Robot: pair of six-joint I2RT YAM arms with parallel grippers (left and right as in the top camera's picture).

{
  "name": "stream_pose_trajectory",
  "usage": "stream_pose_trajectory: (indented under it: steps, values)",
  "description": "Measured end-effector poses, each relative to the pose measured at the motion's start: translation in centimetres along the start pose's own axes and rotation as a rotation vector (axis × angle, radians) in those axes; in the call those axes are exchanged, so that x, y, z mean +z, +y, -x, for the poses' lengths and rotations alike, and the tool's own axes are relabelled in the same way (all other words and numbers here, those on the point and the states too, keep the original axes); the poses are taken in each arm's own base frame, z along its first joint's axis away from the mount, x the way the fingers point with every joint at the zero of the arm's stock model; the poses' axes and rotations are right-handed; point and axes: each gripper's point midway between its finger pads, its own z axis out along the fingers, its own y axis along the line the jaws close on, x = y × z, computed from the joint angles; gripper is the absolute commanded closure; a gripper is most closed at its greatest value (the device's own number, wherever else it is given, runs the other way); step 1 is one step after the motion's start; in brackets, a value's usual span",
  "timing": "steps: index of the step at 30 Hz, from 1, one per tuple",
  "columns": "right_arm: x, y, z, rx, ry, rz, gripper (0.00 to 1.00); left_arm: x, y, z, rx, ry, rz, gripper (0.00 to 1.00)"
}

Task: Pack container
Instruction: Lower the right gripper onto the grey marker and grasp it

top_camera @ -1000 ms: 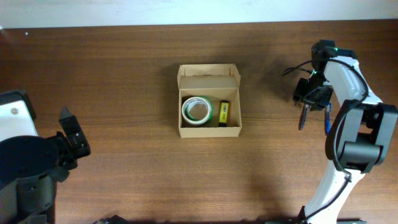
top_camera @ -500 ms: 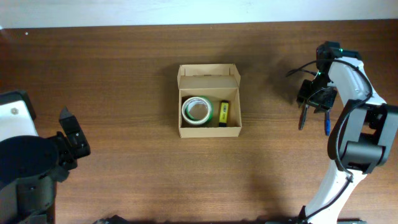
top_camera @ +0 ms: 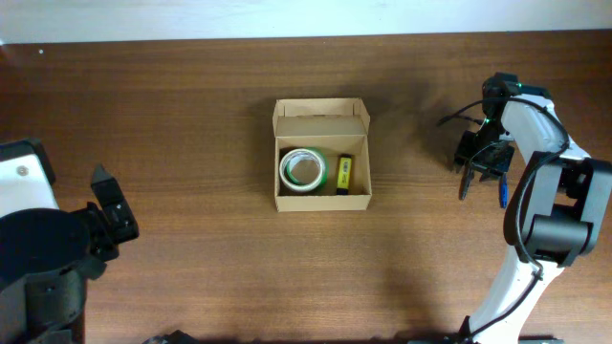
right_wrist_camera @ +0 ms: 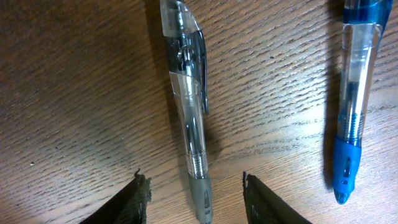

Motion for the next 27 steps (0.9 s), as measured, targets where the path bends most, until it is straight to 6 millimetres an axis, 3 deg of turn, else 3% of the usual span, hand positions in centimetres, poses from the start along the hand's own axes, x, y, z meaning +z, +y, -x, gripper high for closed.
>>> stream_pose_trajectory:
  steps: [12, 20, 27]
  values:
    - [1.5, 0.2, -0.6, -0.002, 0.009, 0.014, 0.58, 0.0, 0.0, 0.0, 0.000, 0.000, 0.000, 0.01]
    - [1.5, 0.4, -0.6, -0.012, 0.011, 0.026, 0.94, 0.0, 0.0, 0.0, 0.000, 0.000, 0.000, 0.01]
    - [1.5, 0.4, -0.6, -0.010, 0.012, 0.028, 0.96, 0.0, 0.0, 0.0, 0.000, 0.000, 0.000, 0.01]
